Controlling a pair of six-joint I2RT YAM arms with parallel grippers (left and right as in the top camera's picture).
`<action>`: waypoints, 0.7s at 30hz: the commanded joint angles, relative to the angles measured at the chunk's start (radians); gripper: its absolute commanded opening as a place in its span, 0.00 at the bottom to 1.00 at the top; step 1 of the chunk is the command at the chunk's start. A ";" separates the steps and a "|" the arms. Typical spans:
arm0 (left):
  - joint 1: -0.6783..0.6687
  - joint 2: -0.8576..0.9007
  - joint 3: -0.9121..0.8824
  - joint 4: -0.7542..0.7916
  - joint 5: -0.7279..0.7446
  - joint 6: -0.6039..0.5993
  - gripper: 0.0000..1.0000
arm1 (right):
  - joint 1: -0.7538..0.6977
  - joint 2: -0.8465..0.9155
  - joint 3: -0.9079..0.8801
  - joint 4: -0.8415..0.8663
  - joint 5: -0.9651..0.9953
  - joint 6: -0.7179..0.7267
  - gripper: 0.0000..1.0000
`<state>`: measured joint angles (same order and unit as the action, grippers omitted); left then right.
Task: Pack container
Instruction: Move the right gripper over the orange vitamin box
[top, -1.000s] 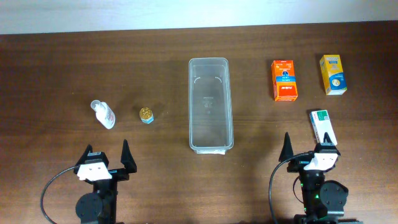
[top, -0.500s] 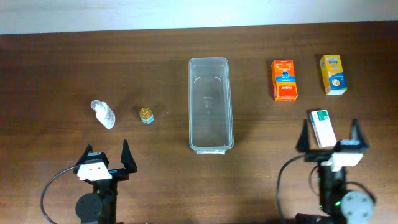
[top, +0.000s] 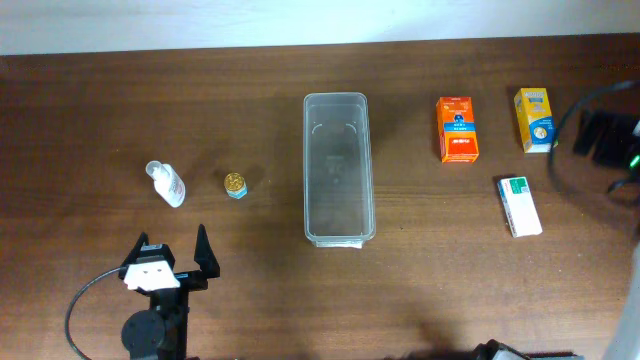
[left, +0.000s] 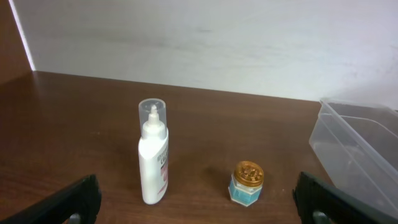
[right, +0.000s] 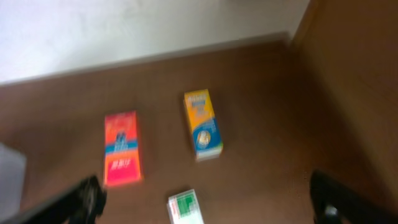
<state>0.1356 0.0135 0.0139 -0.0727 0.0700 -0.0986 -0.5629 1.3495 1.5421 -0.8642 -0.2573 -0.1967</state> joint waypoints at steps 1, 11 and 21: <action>-0.004 -0.007 -0.005 -0.003 -0.007 -0.006 1.00 | -0.037 0.192 0.229 -0.125 -0.116 -0.009 0.98; -0.004 -0.007 -0.005 -0.003 -0.007 -0.006 0.99 | 0.053 0.446 0.409 -0.212 -0.249 0.069 0.98; -0.004 -0.007 -0.005 -0.003 -0.007 -0.006 0.99 | 0.384 0.526 0.408 -0.247 0.357 0.028 0.98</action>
<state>0.1356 0.0135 0.0139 -0.0723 0.0704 -0.0990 -0.2432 1.8297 1.9282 -1.1149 -0.1440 -0.1520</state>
